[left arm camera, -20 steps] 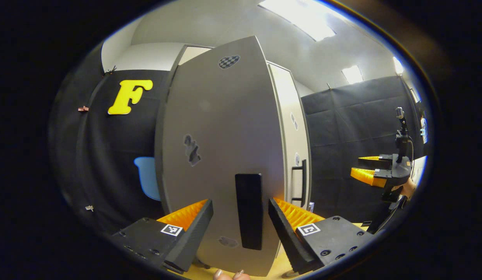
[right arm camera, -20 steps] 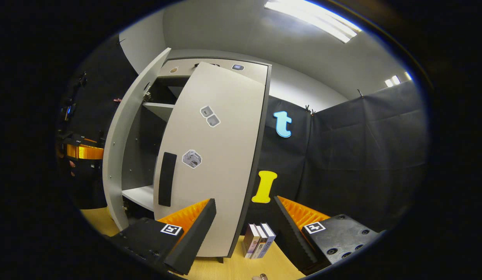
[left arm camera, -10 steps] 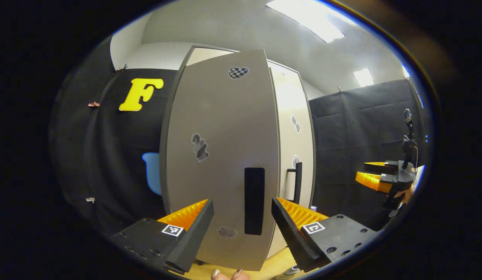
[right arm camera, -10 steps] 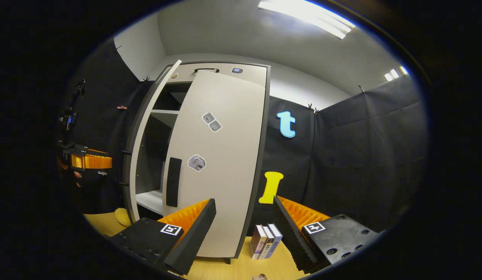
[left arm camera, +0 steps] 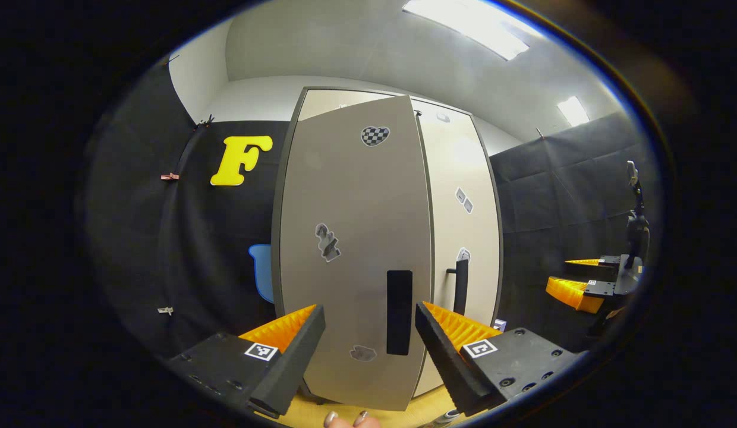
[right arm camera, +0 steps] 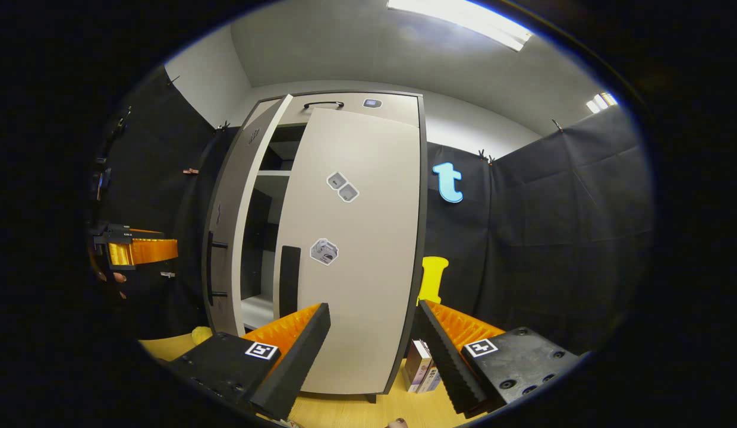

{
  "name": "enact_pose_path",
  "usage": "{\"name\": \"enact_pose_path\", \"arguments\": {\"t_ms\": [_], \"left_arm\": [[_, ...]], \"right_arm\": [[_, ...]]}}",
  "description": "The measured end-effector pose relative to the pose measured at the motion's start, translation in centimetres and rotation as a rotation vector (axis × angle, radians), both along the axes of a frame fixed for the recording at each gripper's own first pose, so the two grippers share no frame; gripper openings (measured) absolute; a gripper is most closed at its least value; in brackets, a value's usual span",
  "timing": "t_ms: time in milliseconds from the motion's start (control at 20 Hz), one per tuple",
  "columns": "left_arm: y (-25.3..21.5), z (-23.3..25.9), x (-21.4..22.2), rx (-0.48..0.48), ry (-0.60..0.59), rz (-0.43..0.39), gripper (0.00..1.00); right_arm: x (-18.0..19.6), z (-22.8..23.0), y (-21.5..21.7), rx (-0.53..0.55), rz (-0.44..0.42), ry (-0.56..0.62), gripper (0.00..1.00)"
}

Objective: Grasp the bottle in the cabinet with the left hand and place it on the coaster, then close the right door with the right hand and the left door with the left hand.

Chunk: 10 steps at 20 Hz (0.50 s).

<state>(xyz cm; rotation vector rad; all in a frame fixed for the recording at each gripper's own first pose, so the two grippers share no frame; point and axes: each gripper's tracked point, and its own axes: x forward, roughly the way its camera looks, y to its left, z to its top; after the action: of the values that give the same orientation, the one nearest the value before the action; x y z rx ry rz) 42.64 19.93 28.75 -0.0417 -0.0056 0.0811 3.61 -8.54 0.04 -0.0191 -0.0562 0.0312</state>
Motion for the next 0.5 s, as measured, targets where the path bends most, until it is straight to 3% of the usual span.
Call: {"name": "enact_pose_path", "arguments": {"t_ms": [500], "left_arm": [[-1.5, -0.8, -0.1, -0.044, 0.020, -0.001, 0.97]], "right_arm": [[-0.6, -0.3, -1.6, 0.009, -0.052, 0.005, 0.98]]}}
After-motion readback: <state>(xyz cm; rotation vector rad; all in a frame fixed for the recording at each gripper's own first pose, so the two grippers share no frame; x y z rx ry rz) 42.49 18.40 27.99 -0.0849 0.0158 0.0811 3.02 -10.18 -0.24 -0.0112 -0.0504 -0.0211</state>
